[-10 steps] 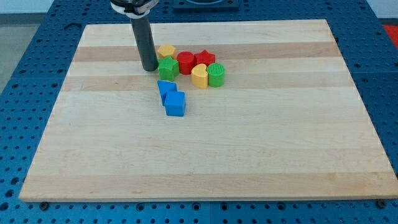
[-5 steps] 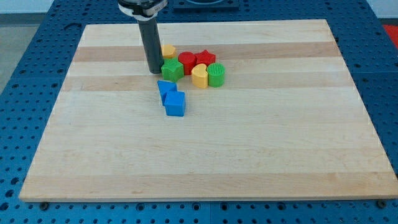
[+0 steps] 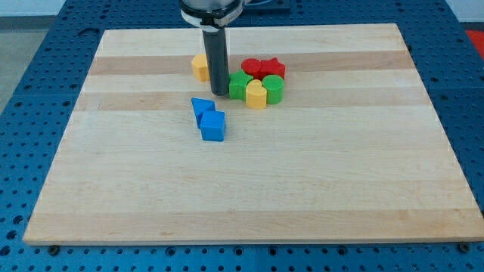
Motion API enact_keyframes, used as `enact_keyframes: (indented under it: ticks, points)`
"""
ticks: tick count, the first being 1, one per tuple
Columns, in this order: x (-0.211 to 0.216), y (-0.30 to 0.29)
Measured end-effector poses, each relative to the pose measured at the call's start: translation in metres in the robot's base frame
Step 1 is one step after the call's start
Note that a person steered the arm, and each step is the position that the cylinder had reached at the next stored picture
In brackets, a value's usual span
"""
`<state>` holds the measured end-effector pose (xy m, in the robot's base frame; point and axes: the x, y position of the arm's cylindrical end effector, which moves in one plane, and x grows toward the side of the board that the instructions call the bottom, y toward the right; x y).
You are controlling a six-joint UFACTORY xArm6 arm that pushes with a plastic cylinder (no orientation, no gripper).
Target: Push the group of blocks to the right
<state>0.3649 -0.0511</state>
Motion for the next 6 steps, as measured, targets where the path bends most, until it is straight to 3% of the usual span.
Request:
enact_keyframes:
  ticks: [6]
  points:
    - [0.009,0.037]
